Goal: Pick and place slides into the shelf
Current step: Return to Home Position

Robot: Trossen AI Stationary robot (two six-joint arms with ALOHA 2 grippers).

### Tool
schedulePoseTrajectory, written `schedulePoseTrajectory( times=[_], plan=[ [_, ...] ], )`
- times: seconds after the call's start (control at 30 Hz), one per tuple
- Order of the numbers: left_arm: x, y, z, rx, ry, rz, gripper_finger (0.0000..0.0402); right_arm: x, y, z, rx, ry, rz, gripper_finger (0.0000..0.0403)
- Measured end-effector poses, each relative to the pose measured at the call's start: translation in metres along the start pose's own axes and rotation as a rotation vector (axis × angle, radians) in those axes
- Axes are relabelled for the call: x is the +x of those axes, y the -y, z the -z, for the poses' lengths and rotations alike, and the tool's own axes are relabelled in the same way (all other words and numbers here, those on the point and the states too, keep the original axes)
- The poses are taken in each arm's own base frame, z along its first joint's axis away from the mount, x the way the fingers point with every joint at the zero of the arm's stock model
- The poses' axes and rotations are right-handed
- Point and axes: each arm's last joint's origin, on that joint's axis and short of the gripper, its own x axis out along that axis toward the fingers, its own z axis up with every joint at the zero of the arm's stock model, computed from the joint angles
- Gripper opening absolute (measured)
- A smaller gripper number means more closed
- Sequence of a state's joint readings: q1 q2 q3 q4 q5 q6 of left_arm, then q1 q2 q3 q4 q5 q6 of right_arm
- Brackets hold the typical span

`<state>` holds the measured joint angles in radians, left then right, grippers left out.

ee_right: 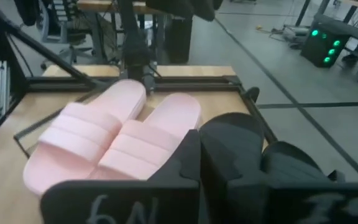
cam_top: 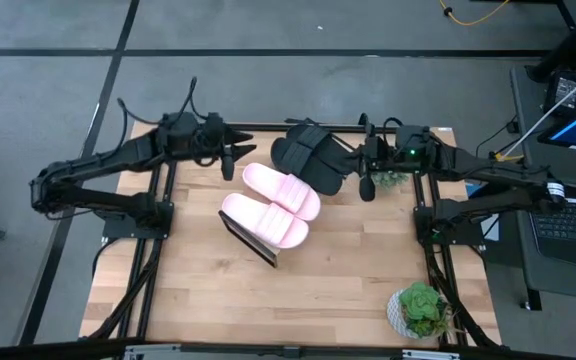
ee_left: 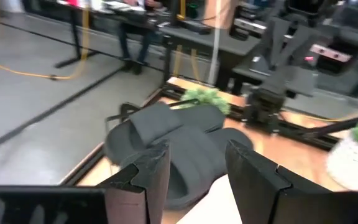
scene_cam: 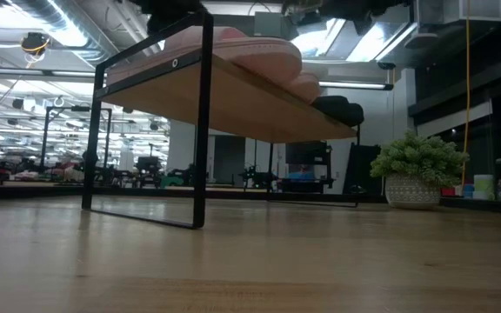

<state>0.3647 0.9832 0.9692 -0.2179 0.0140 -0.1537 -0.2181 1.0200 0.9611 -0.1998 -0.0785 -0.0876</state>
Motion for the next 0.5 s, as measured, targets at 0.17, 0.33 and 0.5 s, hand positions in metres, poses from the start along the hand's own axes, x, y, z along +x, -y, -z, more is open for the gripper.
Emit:
schedulePoseTrajectory(
  times=[0.17, 0.33, 0.5],
  plan=[
    [-0.008, 0.002, 0.019, 0.067, -0.002, -0.139, 0.0147, 0.004, 0.0, 0.011, -0.005, -0.013, -0.025, 0.0],
    [-0.008, 0.006, 0.025, 0.174, -0.019, -0.141, 0.0147, 0.01, -0.009, 0.03, -0.02, -0.057, -0.077, 0.0],
    [-0.004, 0.016, 0.041, 0.222, -0.041, -0.085, 0.0143, 0.019, -0.017, 0.061, -0.087, -0.005, -0.105, 0.0]
  ],
)
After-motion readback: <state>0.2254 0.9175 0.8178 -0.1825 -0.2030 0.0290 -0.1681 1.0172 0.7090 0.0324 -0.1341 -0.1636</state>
